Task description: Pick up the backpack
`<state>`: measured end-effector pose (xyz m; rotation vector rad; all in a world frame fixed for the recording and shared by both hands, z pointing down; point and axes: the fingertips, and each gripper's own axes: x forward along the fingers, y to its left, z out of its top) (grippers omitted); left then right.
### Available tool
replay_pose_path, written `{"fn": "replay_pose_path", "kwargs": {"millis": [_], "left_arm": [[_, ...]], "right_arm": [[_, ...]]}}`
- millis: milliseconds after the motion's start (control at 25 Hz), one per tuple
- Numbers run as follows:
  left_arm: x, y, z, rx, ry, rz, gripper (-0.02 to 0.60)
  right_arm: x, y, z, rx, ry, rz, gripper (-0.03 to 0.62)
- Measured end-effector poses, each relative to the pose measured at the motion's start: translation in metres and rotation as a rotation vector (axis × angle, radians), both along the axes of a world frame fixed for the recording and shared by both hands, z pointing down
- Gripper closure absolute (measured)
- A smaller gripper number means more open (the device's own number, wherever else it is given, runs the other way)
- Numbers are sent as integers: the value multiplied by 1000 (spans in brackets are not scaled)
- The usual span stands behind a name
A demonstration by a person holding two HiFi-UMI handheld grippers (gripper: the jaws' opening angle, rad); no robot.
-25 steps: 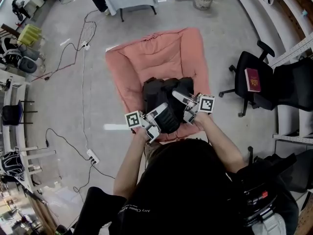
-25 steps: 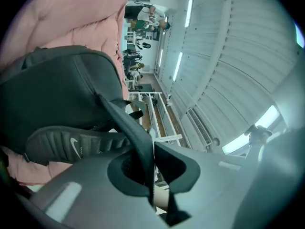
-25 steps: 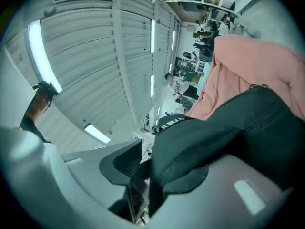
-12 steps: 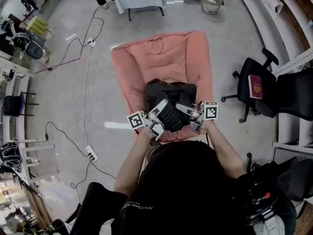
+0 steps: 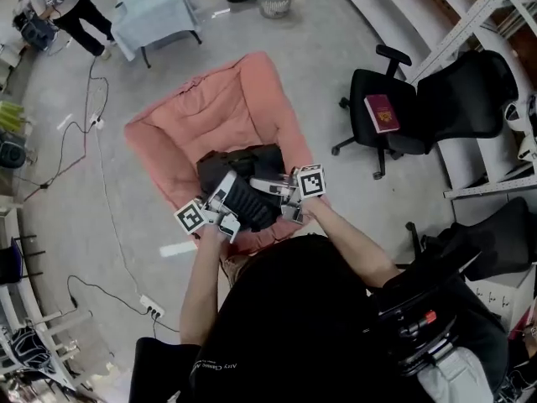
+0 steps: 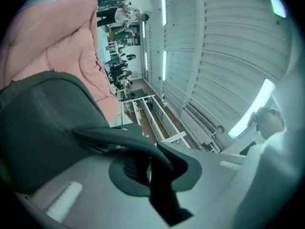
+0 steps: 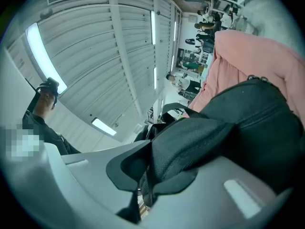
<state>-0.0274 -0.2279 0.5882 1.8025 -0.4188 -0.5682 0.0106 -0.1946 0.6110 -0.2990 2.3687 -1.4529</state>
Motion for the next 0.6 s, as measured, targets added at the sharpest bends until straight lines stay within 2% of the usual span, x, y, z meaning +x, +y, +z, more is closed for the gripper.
{"fn": "replay_pose_path", "kwargs": {"millis": [120,240,280,360,440,520,600], "left_arm": [[-1,10,-7,51,1,-15,534],[9,26,-11,100,-46,29,545],[16,32,-8,105,-80,49,548],[22,43,1,121,-199,78,551],[25,52,5,148,-281,104,552],[36,61,5,186,-316,117,552],[41,62,6,237,-374,88,551]], "right_arm": [[12,-11,-7,-9,-13,92,553],[24,-41,-23,-28,-25,245,526],[28,-48,-23,-49,-35,294,501],[27,-54,-20,-93,-42,360,474],[28,-57,-16,-101,-1,388,464],[41,-55,-11,-88,53,401,475],[50,-49,-4,-87,72,410,536]]}}
